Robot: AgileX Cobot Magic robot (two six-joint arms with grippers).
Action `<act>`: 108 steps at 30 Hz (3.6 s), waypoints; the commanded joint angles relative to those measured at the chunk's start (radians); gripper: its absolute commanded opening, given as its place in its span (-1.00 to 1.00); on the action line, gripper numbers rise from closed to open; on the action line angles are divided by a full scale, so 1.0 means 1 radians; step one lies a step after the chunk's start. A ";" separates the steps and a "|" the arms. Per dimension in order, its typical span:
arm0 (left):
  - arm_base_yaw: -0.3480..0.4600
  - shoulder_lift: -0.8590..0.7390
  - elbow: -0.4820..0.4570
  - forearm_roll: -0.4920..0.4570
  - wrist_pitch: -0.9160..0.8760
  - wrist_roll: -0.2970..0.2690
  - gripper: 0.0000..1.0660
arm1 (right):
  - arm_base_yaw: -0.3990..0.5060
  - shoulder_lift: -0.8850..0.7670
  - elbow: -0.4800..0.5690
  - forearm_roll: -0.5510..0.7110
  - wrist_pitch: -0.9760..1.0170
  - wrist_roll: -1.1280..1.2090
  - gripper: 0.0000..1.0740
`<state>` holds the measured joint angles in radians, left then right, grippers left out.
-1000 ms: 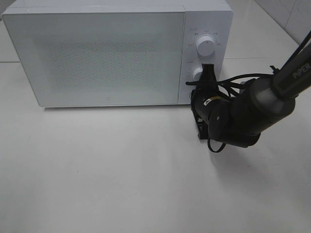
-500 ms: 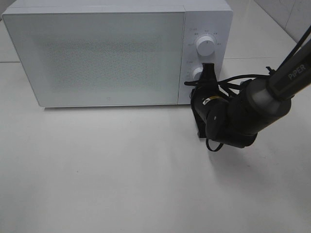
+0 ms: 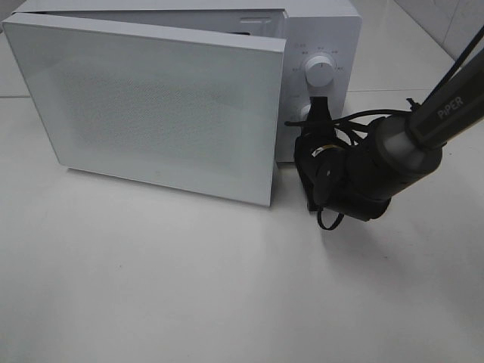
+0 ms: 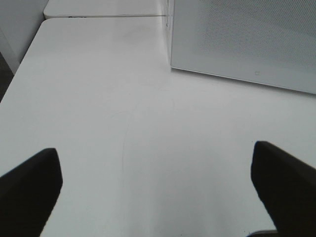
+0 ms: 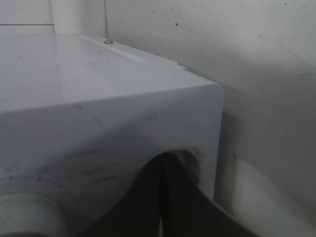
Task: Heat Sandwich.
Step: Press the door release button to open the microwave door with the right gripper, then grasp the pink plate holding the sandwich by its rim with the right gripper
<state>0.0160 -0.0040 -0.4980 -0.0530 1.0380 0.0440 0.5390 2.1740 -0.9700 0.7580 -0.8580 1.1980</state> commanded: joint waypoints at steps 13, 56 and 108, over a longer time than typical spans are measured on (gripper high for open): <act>-0.001 -0.023 0.004 -0.009 -0.005 -0.002 0.83 | -0.074 -0.019 -0.135 -0.109 -0.331 -0.017 -1.00; -0.001 -0.023 0.004 -0.009 -0.005 -0.002 0.83 | -0.070 -0.066 -0.092 -0.033 -0.122 -0.112 -1.00; -0.001 -0.023 0.004 -0.009 -0.005 -0.002 0.83 | 0.008 -0.599 0.283 -0.045 0.801 -1.076 -0.97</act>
<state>0.0160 -0.0040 -0.4980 -0.0540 1.0380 0.0440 0.5520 1.5870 -0.6890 0.7200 -0.0900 0.1680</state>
